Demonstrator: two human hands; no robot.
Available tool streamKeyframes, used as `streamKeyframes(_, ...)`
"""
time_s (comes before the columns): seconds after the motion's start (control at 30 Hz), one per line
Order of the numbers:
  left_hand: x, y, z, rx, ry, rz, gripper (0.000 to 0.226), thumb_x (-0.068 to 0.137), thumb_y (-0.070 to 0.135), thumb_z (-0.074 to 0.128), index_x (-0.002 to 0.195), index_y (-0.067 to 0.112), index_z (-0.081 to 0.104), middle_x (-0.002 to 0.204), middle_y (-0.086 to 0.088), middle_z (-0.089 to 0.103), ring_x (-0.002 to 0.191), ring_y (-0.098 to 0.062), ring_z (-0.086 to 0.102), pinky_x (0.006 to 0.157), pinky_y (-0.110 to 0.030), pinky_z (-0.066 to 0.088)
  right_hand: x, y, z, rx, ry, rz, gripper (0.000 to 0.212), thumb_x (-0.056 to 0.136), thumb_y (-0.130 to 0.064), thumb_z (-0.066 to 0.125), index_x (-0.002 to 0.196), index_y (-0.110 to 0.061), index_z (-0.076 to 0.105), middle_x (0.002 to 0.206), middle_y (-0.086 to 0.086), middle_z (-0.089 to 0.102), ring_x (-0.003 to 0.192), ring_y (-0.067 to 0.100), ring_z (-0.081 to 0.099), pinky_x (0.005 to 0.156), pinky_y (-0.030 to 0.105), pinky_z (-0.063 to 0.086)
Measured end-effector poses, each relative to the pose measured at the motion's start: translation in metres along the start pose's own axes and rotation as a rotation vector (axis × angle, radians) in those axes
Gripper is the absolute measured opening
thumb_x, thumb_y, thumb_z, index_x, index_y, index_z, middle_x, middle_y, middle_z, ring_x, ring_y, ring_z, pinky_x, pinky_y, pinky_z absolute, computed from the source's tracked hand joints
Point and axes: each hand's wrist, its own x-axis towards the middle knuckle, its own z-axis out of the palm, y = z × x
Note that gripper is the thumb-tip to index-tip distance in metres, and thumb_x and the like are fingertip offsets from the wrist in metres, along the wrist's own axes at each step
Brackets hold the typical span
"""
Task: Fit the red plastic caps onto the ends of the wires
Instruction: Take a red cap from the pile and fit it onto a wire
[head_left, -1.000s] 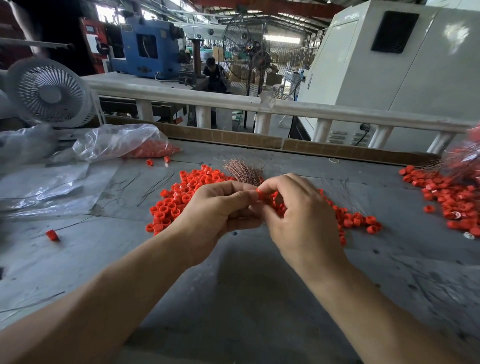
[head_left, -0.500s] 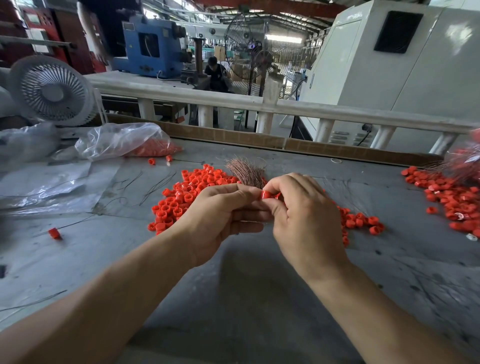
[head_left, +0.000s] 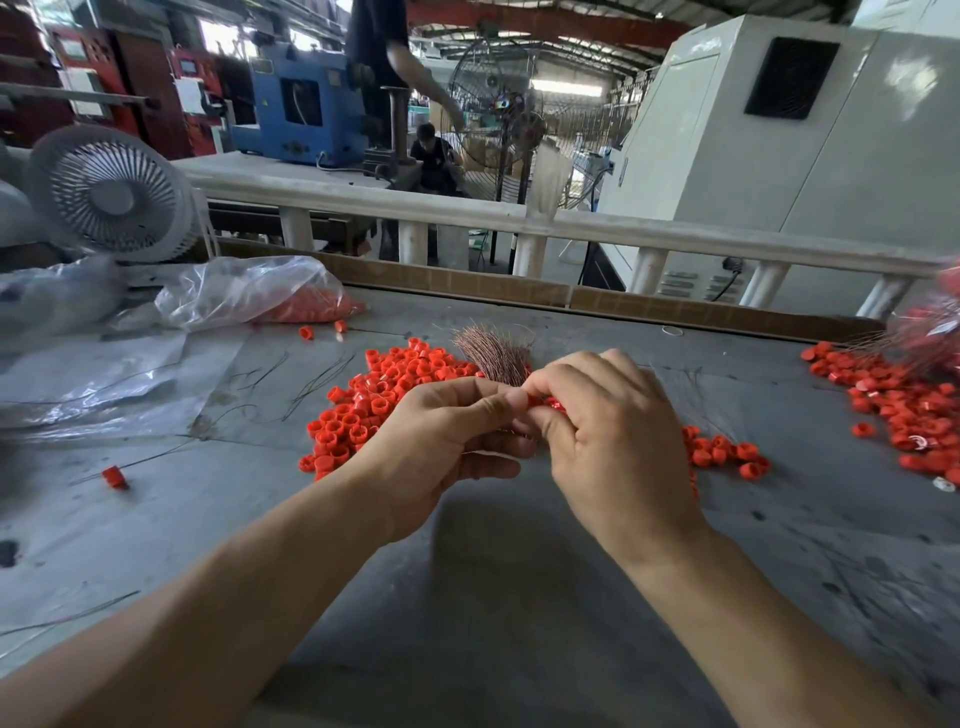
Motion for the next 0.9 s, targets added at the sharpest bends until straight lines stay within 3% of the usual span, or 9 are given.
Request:
streamKeyframes(0.13, 0.0025, -0.0010, 0.0002, 0.011, 0.015, 0.031, 0.026, 0.084, 0.024, 0.071, 0.100, 0.004, 0.070, 0.093, -0.015, 0.071, 0.079, -0.020, 0.070, 0.066, -0.027, 0.058, -0.0017, -0.0011, -0.0007, 0.032, 0.008, 0.038, 0.007, 0.088, -0.021, 0.077, 0.094, -0.020, 0.073, 0.089, -0.005, 0.061, 0.083, 0.016, 0.058, 0.065, 0.025, 0.044)
streamKeyframes(0.23, 0.0024, -0.0013, 0.0001, 0.008, 0.015, 0.046, 0.023, 0.082, 0.025, 0.072, 0.096, 0.006, 0.071, 0.091, -0.015, 0.070, 0.079, -0.020, 0.069, 0.067, -0.027, 0.058, -0.0032, -0.0010, -0.0019, 0.063, -0.010, 0.050, 0.007, 0.091, -0.022, 0.075, 0.096, -0.024, 0.072, 0.085, -0.008, 0.060, 0.073, 0.014, 0.060, 0.057, 0.033, 0.050)
streamKeyframes(0.3, 0.0015, -0.0012, 0.0002, 0.010, 0.008, 0.050, 0.021, 0.082, 0.025, 0.072, 0.093, 0.007, 0.072, 0.091, -0.015, 0.070, 0.079, -0.020, 0.069, 0.067, -0.028, 0.058, -0.0044, -0.0005, -0.0026, 0.078, -0.026, 0.039, 0.009, 0.093, -0.022, 0.073, 0.102, -0.024, 0.072, 0.087, -0.008, 0.064, 0.075, 0.015, 0.063, 0.059, 0.036, 0.053)
streamKeyframes(0.53, 0.0009, -0.0007, 0.0024, -0.005, 0.030, 0.049, 0.016, 0.083, 0.022, 0.069, 0.090, 0.007, 0.072, 0.089, -0.016, 0.069, 0.077, -0.021, 0.066, 0.066, -0.028, 0.056, -0.0041, -0.0008, -0.0017, 0.111, -0.031, 0.074, 0.016, 0.092, -0.023, 0.074, 0.108, -0.023, 0.075, 0.092, -0.008, 0.066, 0.085, 0.013, 0.063, 0.069, 0.026, 0.053)
streamKeyframes(0.67, 0.0010, -0.0004, 0.0030, -0.018, 0.036, 0.049, 0.024, 0.085, 0.022, 0.067, 0.096, 0.001, 0.068, 0.089, -0.018, 0.068, 0.078, -0.022, 0.066, 0.066, -0.028, 0.055, -0.0049, 0.0002, -0.0003, 0.151, -0.038, 0.083, 0.018, 0.091, -0.023, 0.075, 0.109, -0.021, 0.074, 0.094, -0.006, 0.067, 0.088, 0.013, 0.063, 0.074, 0.031, 0.055)
streamKeyframes(0.9, 0.0019, -0.0010, 0.0003, -0.021, 0.042, 0.063, 0.030, 0.087, 0.025, 0.068, 0.103, 0.000, 0.070, 0.095, -0.016, 0.071, 0.080, -0.022, 0.067, 0.067, -0.029, 0.056, -0.0052, -0.0014, 0.0005, 0.210, -0.034, 0.095, 0.019, 0.093, -0.017, 0.072, 0.112, -0.021, 0.072, 0.101, -0.010, 0.070, 0.092, 0.006, 0.064, 0.079, 0.025, 0.056)
